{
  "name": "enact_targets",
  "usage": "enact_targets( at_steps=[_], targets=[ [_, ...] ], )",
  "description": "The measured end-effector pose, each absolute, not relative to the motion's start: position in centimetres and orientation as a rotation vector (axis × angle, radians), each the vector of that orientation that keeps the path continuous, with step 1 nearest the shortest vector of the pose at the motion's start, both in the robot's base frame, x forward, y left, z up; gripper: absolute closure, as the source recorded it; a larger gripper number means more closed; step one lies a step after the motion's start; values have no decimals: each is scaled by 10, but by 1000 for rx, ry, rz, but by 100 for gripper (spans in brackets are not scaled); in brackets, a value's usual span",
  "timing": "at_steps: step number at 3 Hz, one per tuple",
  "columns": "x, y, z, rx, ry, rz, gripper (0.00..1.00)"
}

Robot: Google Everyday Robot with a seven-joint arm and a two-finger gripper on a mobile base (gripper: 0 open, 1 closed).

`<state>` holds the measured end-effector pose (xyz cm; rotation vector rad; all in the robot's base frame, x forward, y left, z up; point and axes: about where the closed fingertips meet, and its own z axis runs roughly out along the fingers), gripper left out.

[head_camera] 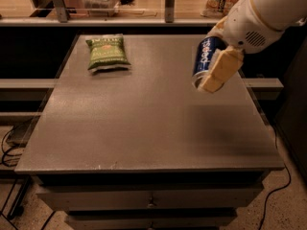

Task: Move pepsi can near green jalapeno chip bag

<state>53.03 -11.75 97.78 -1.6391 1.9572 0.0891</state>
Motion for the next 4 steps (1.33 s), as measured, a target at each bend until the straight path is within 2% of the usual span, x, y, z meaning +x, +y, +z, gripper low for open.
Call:
enact_targets(
  at_steps=[2, 4],
  targets=[
    [567, -21, 976, -1593, 1804, 312, 100],
    [608, 37, 940, -1525, 1759, 458, 100]
  ],
)
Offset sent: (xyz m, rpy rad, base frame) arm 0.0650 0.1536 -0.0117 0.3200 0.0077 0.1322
